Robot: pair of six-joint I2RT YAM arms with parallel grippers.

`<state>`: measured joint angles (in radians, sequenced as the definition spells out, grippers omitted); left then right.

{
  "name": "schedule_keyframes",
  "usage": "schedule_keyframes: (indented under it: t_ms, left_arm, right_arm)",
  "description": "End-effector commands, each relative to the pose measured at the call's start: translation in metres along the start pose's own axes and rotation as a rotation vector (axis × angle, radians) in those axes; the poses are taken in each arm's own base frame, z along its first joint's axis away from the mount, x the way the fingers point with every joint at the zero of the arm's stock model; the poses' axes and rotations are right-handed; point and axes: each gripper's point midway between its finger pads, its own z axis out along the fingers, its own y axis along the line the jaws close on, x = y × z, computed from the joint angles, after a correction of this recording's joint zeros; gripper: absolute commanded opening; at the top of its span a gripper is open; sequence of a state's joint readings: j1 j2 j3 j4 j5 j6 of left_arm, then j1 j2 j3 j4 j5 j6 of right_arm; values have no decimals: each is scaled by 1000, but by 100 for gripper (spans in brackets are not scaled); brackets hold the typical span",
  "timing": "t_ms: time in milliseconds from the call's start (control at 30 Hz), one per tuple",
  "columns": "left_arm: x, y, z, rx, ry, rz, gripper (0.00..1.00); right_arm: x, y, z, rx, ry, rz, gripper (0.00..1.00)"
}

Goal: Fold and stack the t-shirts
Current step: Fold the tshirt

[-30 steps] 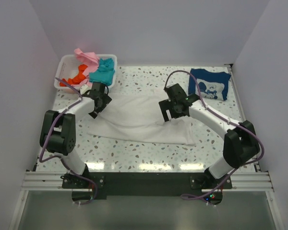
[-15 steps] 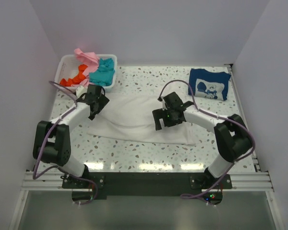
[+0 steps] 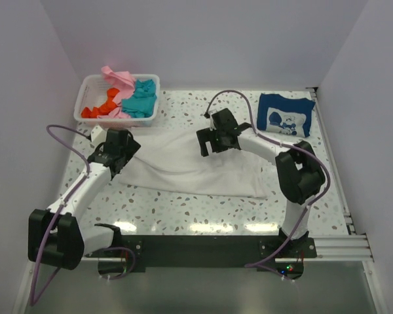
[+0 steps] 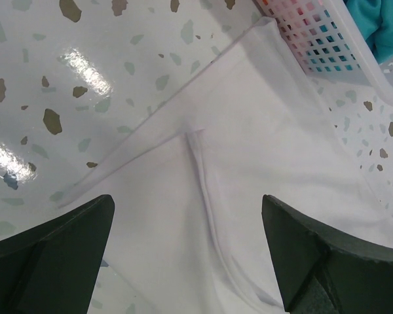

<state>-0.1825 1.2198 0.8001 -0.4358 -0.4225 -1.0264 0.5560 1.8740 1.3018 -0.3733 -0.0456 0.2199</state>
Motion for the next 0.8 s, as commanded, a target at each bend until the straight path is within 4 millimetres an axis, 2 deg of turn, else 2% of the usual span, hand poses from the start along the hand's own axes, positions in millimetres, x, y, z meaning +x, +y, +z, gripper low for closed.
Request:
schedule_keyframes:
  t_ms: [0, 67, 133, 200, 233, 267, 300, 333, 367, 433, 467, 500, 533, 567, 667, 733, 767]
  left_arm:
    - [-4, 7, -6, 6, -13, 22, 100]
    - [-1, 8, -8, 10, 1, 30, 100]
    - [5, 6, -8, 27, 26, 44, 100]
    - [9, 3, -6, 48, 43, 52, 100]
    - [15, 1, -5, 59, 69, 58, 100]
    - [18, 0, -4, 67, 80, 63, 100]
    - [21, -1, -2, 76, 89, 66, 100]
    - [27, 0, 0, 77, 113, 70, 100]
    - [30, 0, 1, 80, 121, 76, 100]
    - [34, 2, 3, 82, 133, 86, 100]
    - [36, 4, 4, 77, 136, 88, 100]
    - [37, 6, 4, 72, 138, 91, 100]
    - [36, 8, 4, 64, 133, 92, 100]
    - [37, 10, 4, 57, 132, 95, 100]
    - [35, 17, 1, 33, 125, 103, 100]
    - [35, 25, -2, 14, 120, 109, 100]
    - [33, 29, -3, 2, 108, 112, 100]
  right_arm:
    - [-52, 1, -1, 21, -118, -90, 99]
    - [-59, -4, -5, 61, -112, -98, 99]
    - [-67, -7, -23, 92, -114, -101, 99]
    - [-59, -14, -33, 129, -102, -78, 99]
    - [-63, -15, -50, 135, -129, -67, 99]
    - [-58, -16, -55, 146, -127, -42, 99]
    - [-38, -22, -56, 165, -88, -32, 99]
    - [-33, -23, -65, 164, -93, -22, 99]
    - [-9, -26, -62, 161, -42, -19, 99]
    - [10, -8, -59, 45, -17, -21, 99]
    - [25, -3, -58, 2, 7, -11, 99]
    - [29, 13, -57, -87, 12, -2, 99]
    - [32, 18, -56, -118, 17, 7, 99]
    - [38, 21, -52, -138, 32, 12, 99]
    - [30, 27, -45, -150, 16, 15, 99]
    - [35, 30, -34, -148, 54, 6, 99]
    - [29, 33, -32, -150, 48, -7, 99]
